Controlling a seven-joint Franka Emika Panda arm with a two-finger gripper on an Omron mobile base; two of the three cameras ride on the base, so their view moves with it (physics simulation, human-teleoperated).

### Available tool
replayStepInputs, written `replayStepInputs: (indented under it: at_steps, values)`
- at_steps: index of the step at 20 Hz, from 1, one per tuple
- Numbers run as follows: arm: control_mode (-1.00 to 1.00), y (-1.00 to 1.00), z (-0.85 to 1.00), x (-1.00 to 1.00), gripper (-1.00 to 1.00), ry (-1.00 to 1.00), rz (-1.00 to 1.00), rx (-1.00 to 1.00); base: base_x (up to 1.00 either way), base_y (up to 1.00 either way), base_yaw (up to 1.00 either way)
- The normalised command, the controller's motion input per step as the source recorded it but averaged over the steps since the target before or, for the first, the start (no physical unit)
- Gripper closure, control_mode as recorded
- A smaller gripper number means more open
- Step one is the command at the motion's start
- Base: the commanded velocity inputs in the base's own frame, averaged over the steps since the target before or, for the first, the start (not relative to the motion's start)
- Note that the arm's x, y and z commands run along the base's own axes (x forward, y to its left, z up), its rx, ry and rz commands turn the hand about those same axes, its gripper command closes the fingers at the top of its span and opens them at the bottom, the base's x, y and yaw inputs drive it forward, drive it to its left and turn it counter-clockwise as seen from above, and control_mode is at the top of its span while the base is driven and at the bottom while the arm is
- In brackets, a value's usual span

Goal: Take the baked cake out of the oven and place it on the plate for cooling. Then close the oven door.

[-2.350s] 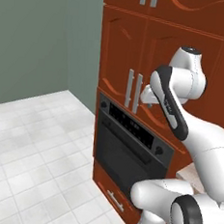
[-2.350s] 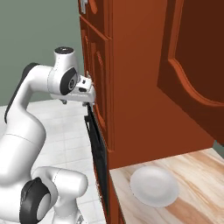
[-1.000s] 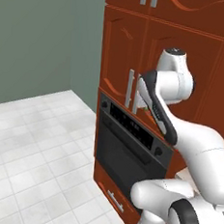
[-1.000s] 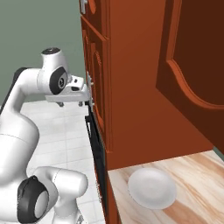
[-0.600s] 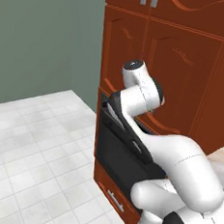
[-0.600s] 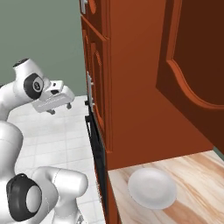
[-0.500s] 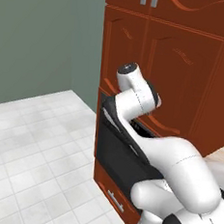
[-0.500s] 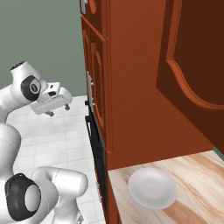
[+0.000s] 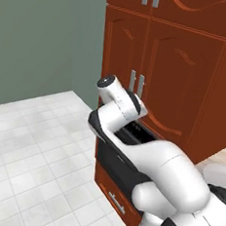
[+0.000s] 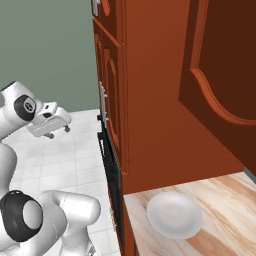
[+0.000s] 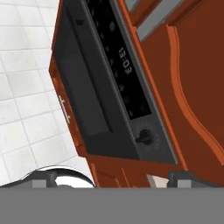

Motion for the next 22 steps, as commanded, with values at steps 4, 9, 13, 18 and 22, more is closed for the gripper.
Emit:
replayStepInputs:
  at_steps: [4,9,13,18,22]
  values:
    - [-1.0,0.13,-0.35,0.3,-1.0,-0.03,-0.01,-0.13,0.0,0.0,0.0]
    - [-1.0,0.02,-0.46,0.18,-1.0,-0.16,0.0,-0.16,0.0,0.0,0.0]
    - [-1.0,-0.05,-0.49,0.06,-1.0,-0.22,0.0,-0.11,0.0,0.0,0.0]
    - [-1.0,-0.1,-0.42,0.07,-1.0,-0.09,0.0,-0.01,0.0,0.0,0.0]
    - [-1.0,-0.25,-0.39,0.2,-1.0,-0.02,0.04,0.01,0.0,0.0,0.0]
